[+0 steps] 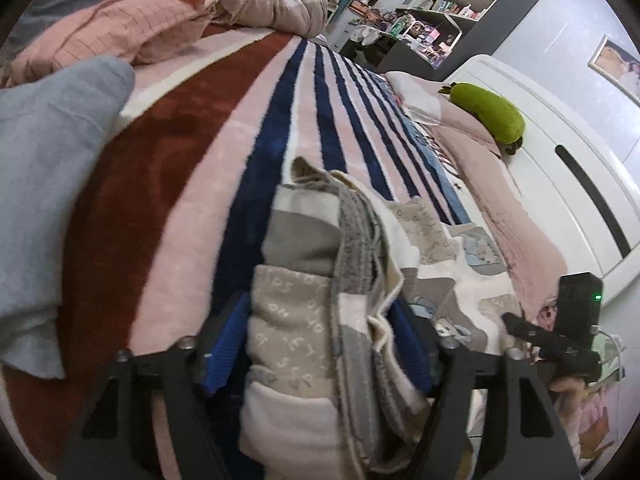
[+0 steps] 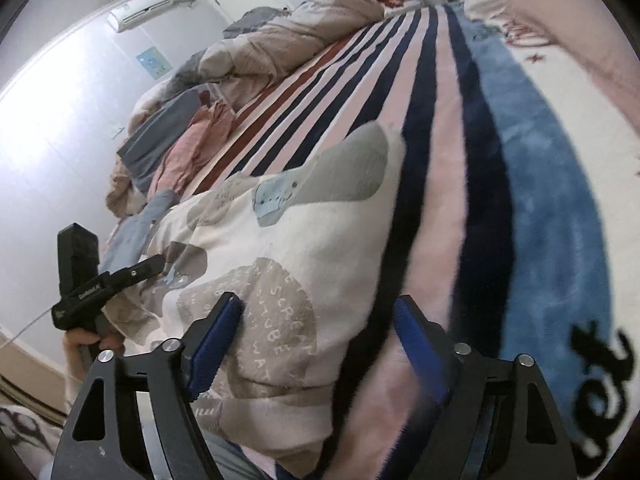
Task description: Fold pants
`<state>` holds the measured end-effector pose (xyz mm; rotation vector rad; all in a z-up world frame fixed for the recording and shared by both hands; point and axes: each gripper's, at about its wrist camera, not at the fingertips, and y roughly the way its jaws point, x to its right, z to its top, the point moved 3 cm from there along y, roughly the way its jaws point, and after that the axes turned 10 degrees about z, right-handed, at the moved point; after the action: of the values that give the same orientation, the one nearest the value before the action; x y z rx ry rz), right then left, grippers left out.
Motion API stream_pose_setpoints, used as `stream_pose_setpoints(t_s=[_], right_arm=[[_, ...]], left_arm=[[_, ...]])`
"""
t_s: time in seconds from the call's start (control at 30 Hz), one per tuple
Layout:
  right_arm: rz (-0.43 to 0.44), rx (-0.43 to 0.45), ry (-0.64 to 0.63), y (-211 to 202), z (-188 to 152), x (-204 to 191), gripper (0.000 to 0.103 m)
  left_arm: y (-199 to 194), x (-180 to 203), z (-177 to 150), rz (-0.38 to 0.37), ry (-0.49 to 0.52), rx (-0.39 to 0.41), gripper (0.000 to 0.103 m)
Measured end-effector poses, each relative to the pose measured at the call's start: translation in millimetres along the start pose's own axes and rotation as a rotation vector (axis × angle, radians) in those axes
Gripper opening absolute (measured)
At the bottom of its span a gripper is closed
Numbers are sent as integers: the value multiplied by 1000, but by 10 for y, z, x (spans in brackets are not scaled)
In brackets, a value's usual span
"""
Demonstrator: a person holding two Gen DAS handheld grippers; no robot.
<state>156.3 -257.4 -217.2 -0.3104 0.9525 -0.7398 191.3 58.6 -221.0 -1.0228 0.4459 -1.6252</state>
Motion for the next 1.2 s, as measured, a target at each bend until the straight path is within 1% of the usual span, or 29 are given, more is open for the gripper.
stream_pose_setpoints(t_s=[0.03, 0.07, 0.1, 0.13, 0.17, 0.2, 0.23, 0.3, 0.33, 0.43, 0.47, 0.63, 0.7, 0.8, 0.87, 0.97, 1.07, 1.13, 1.2], right_arm=[[18, -8, 2, 30, -3, -9, 55], [36, -15, 3, 62, -7, -27, 52], [31, -18, 2, 87, -4, -42, 51], [19, -20, -8, 99, -5, -72, 47], [4, -22, -27, 109, -2, -106, 45], [-4, -21, -37, 111, 3, -130, 40], [-11, -20, -46, 107, 8, -156, 36], [-33, -20, -66, 94, 33, -219, 31], [-47, -18, -80, 77, 56, -271, 28], [-69, -5, -103, 23, 151, -406, 27], [-70, -1, -108, 13, 187, -451, 27], [-78, 18, -161, 116, 409, -827, 27], [-65, 30, -187, 224, 531, -1049, 27], [-40, 39, -218, 393, 663, -1316, 27], [-11, 39, -243, 561, 760, -1534, 27], [28, 29, -287, 866, 880, -1861, 27], [68, -2, -318, 1208, 956, -2163, 27], [98, -27, -345, 1446, 978, -2355, 27], [126, -52, -375, 1683, 980, -2550, 27]], left_arm=[[20, 10, -4, -14, -1, -7, 52], [34, 28, -6, -11, 4, -6, 49], [33, 39, -16, -9, 14, -4, 42], [31, 41, -14, -19, 15, -2, 40], [26, 43, -4, -26, 11, 0, 36], [15, 42, 4, -34, 7, 4, 32], [1, 43, 14, -34, 7, 11, 30], [-41, 99, 37, -19, 49, 33, 25], [-70, 116, 53, -18, 66, 43, 24], [-196, 127, 166, -51, 86, 73, 22], [-270, 120, 224, -50, 99, 94, 21], [-651, -8, 495, -28, 139, 194, 21], [-877, -146, 614, -8, 148, 241, 21], [-1136, -378, 767, 21, 144, 288, 21], [-1321, -586, 853, 50, 136, 317, 21], [-1591, -923, 970, 122, 129, 353, 21], [-1803, -1281, 1057, 180, 106, 374, 21], [-1875, -1475, 1108, 220, 94, 380, 21], [-1979, -1756, 1144, 264, 59, 381, 21]])
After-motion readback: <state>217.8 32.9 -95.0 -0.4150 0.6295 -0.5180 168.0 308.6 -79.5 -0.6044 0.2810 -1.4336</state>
